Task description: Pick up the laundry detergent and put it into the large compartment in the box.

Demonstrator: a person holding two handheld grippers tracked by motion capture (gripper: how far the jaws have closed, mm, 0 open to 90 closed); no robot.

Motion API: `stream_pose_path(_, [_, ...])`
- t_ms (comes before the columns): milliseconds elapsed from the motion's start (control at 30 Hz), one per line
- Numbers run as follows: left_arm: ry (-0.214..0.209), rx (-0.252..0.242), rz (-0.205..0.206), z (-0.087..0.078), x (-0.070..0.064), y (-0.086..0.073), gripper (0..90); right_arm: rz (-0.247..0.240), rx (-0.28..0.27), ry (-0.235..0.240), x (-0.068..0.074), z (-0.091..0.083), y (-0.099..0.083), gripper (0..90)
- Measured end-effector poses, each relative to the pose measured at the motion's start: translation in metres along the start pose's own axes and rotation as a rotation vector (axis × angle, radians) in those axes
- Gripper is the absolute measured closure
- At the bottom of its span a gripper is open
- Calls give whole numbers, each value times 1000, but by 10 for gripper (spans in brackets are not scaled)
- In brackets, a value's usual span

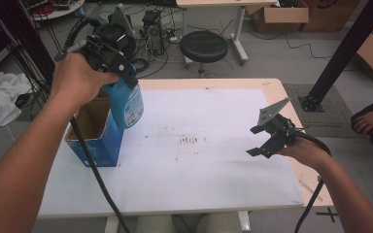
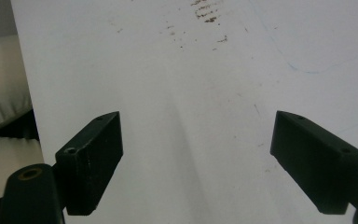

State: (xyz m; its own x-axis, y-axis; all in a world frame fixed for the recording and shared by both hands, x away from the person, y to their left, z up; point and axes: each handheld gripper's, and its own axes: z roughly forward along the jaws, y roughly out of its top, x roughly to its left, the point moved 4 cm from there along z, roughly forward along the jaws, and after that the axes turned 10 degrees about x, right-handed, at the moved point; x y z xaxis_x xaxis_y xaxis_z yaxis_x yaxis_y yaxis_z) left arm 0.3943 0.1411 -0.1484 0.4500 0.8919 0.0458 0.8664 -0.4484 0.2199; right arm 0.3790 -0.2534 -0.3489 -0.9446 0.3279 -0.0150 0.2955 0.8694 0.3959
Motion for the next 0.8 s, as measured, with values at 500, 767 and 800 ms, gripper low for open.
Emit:
stream_pose_path(500, [39, 12, -197, -20, 37, -10, 381, -6, 2, -6, -3, -1, 2, 166])
stream_pose_path(767, [51, 1, -306, -21, 60, -21, 381, -19, 2, -1, -2, 2, 5, 166])
stream_pose_path(800, [53, 3, -319, -21, 63, -23, 381, -16, 0, -1, -2, 3, 5, 166])
